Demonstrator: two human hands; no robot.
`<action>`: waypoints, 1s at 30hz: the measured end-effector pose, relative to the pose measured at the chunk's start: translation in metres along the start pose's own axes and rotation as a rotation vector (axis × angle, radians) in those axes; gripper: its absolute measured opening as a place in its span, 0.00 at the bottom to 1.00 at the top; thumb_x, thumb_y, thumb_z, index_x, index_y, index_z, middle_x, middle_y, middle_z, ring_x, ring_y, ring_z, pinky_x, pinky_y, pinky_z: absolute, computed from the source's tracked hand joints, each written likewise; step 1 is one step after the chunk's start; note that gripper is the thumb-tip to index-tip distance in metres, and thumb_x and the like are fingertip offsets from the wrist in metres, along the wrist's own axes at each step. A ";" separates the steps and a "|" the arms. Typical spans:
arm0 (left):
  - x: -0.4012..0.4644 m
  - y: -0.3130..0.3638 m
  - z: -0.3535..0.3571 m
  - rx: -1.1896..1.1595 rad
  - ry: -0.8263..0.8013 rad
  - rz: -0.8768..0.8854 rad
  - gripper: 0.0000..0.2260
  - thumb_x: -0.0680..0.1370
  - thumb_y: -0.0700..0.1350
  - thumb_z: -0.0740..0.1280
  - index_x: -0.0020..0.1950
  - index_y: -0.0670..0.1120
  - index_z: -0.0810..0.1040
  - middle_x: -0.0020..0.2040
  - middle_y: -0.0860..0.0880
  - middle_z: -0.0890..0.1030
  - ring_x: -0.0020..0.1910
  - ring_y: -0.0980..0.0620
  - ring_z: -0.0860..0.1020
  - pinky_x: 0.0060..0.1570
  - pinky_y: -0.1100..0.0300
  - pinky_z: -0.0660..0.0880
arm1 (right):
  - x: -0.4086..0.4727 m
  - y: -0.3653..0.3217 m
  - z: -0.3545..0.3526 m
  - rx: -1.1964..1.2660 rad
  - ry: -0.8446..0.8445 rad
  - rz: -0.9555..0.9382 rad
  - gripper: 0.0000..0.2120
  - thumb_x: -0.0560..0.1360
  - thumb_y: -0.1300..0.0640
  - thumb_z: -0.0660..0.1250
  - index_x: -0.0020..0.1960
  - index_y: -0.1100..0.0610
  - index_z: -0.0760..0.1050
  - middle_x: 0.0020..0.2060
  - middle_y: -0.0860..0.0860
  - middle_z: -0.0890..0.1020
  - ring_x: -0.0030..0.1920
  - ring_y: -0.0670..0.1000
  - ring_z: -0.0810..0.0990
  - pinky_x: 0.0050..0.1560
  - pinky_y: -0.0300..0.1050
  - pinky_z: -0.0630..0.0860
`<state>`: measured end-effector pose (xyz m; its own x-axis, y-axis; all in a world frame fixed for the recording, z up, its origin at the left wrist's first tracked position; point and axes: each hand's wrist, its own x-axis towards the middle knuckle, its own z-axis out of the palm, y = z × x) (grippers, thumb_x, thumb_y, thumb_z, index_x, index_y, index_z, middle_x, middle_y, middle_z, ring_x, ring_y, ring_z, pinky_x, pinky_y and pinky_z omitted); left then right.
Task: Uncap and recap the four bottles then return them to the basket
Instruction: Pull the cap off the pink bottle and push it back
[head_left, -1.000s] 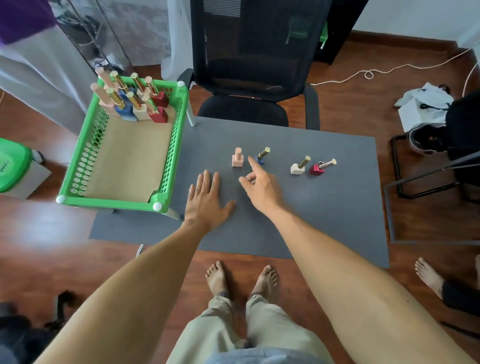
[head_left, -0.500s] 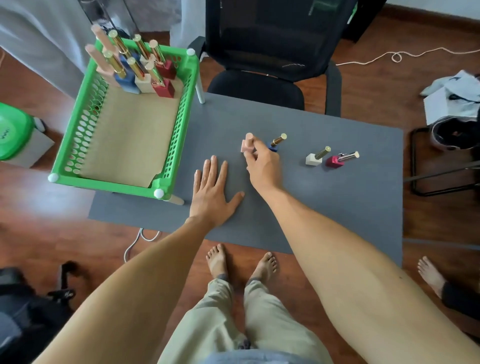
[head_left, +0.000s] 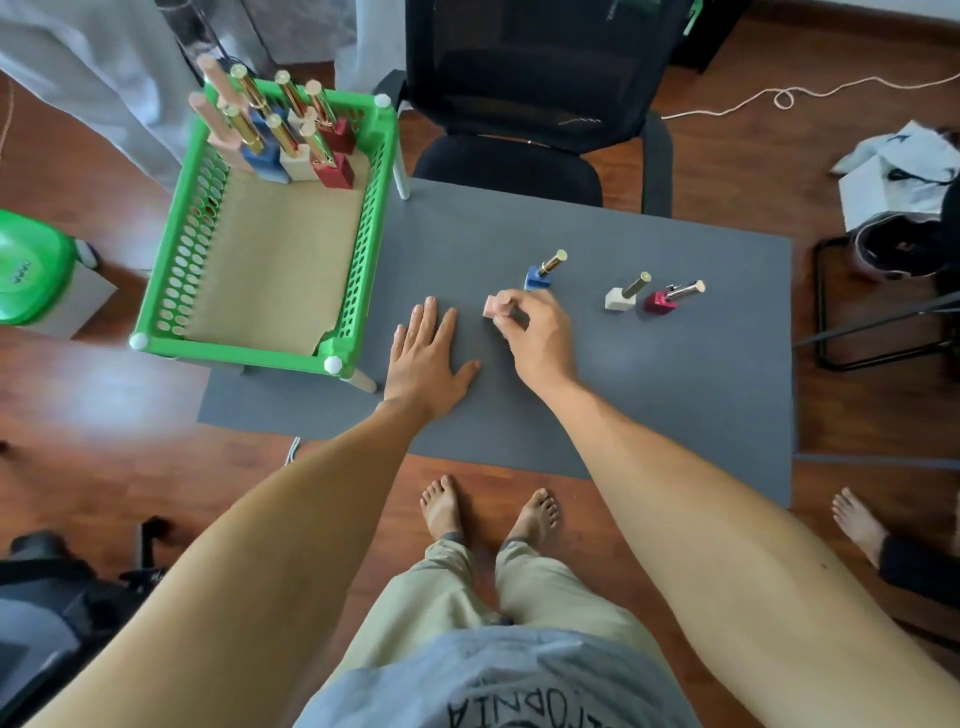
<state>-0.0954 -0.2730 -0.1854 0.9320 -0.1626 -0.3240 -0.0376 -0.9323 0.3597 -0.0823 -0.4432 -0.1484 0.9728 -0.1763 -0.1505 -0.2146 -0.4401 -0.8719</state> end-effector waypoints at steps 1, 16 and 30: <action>0.001 0.001 -0.005 0.000 -0.021 -0.005 0.36 0.79 0.62 0.62 0.82 0.51 0.53 0.83 0.48 0.46 0.81 0.49 0.44 0.78 0.50 0.44 | -0.004 0.001 -0.004 0.005 0.000 0.016 0.16 0.78 0.66 0.69 0.45 0.44 0.78 0.50 0.47 0.82 0.52 0.52 0.84 0.58 0.49 0.79; 0.003 0.040 -0.044 -0.326 -0.115 -0.045 0.20 0.75 0.48 0.70 0.67 0.57 0.79 0.62 0.54 0.82 0.61 0.49 0.79 0.62 0.51 0.75 | -0.027 0.001 -0.044 0.195 -0.060 0.211 0.10 0.72 0.60 0.80 0.44 0.63 0.81 0.41 0.50 0.85 0.43 0.50 0.83 0.58 0.53 0.80; 0.007 0.050 -0.047 -0.501 -0.066 0.031 0.12 0.73 0.49 0.75 0.56 0.57 0.83 0.42 0.58 0.82 0.46 0.53 0.83 0.51 0.51 0.80 | -0.025 -0.006 -0.051 0.209 -0.152 0.195 0.07 0.72 0.75 0.74 0.48 0.70 0.80 0.37 0.46 0.87 0.40 0.43 0.86 0.44 0.35 0.80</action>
<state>-0.0738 -0.3057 -0.1283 0.9078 -0.2232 -0.3551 0.1273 -0.6600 0.7404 -0.1098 -0.4815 -0.1156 0.9203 -0.0990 -0.3785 -0.3912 -0.2177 -0.8942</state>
